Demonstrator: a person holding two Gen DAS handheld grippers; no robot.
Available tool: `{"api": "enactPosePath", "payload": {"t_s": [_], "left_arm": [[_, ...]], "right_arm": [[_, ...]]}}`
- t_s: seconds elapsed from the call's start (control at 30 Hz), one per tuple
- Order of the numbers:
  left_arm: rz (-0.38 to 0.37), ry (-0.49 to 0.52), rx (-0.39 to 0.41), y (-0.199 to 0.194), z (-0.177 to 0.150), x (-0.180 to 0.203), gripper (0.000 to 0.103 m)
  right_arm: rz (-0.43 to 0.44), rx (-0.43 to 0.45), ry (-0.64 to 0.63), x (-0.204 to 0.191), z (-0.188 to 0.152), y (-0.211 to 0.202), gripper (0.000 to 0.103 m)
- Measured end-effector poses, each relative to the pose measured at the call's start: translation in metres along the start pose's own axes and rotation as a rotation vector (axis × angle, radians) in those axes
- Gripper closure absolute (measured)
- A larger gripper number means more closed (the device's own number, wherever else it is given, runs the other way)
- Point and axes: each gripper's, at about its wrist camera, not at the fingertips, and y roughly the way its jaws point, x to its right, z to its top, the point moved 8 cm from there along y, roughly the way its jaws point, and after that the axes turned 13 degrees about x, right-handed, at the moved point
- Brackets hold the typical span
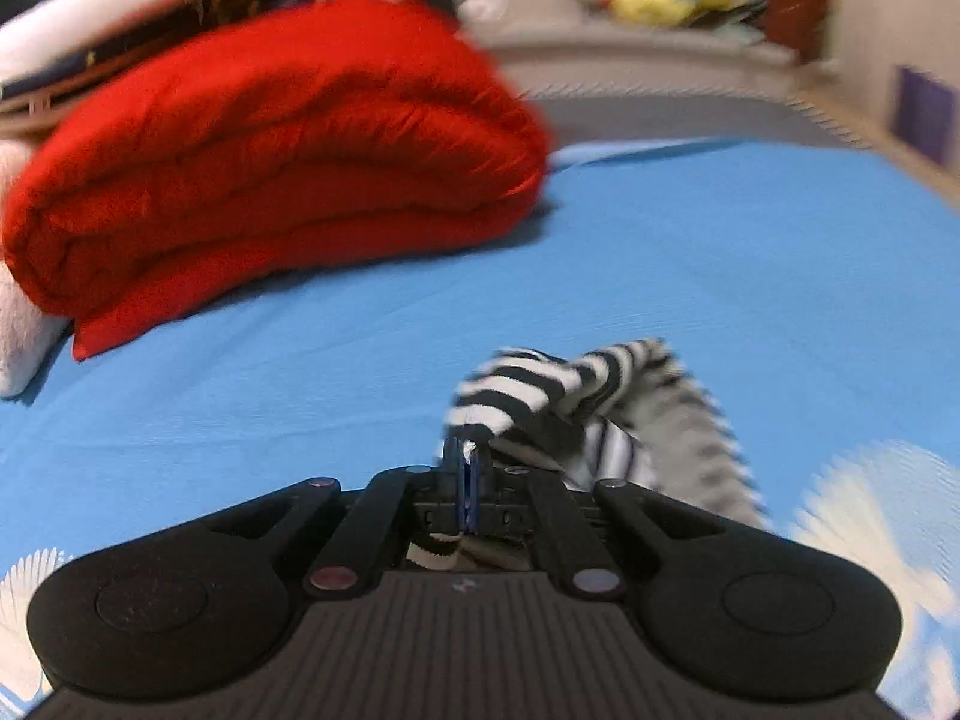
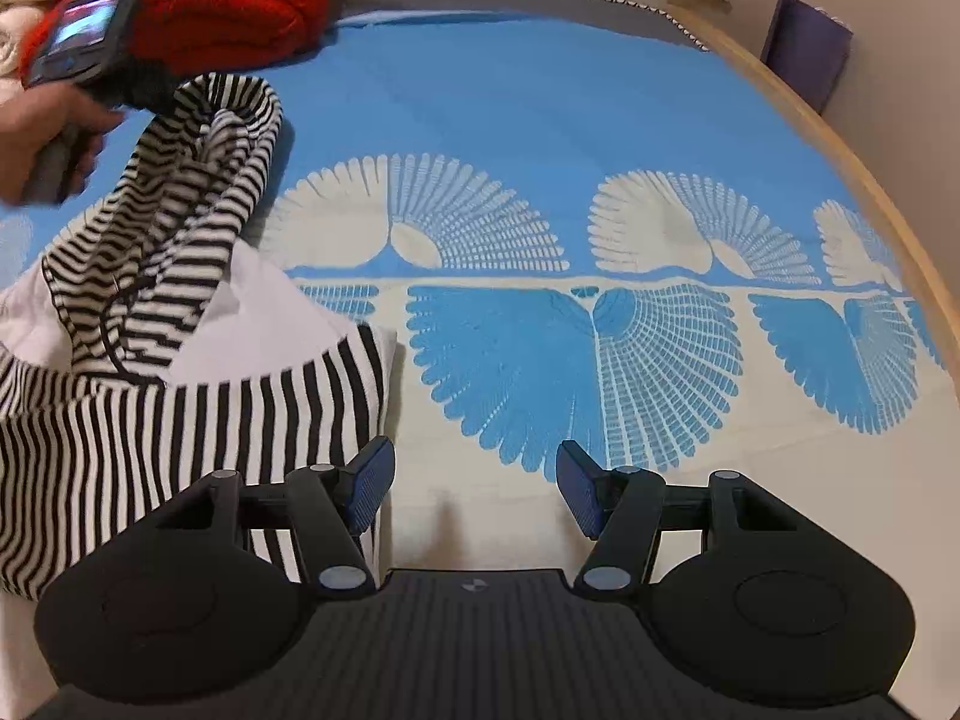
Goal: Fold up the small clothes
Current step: 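Fold the held hood down over the hoodie body and open the left gripper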
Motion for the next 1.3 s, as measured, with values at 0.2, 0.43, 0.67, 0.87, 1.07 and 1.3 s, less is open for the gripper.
{"api": "enactPosePath", "payload": {"t_s": [0.2, 0.43, 0.67, 0.87, 1.07, 1.3], "left_arm": [[-0.229, 0.097, 0.070, -0.175, -0.039, 0.039, 0.102], [-0.492, 0.167, -0.075, -0.383, -0.157, 0.065, 0.100], [-0.358, 0.031, -0.232, -0.395, -0.197, 0.020, 0.071], [-0.126, -0.500, -0.382, -0.313, -0.216, -0.041, 0.071], [-0.145, -0.606, -0.494, -0.284, -0.231, -0.038, 0.071], [-0.104, -0.587, -0.579, -0.279, -0.260, -0.025, 0.072]], "right_arm": [[0.029, 0.051, 0.056, -0.005, 0.018, -0.018, 0.041], [0.073, 0.129, 0.162, -0.014, 0.035, -0.042, 0.064], [0.152, 0.094, 0.261, -0.026, 0.029, -0.045, 0.071], [0.265, -0.046, 0.304, -0.056, 0.006, -0.029, 0.068], [0.285, -0.149, 0.310, -0.087, -0.018, -0.007, 0.060], [0.262, -0.246, 0.276, -0.115, -0.046, 0.020, 0.060]]}}
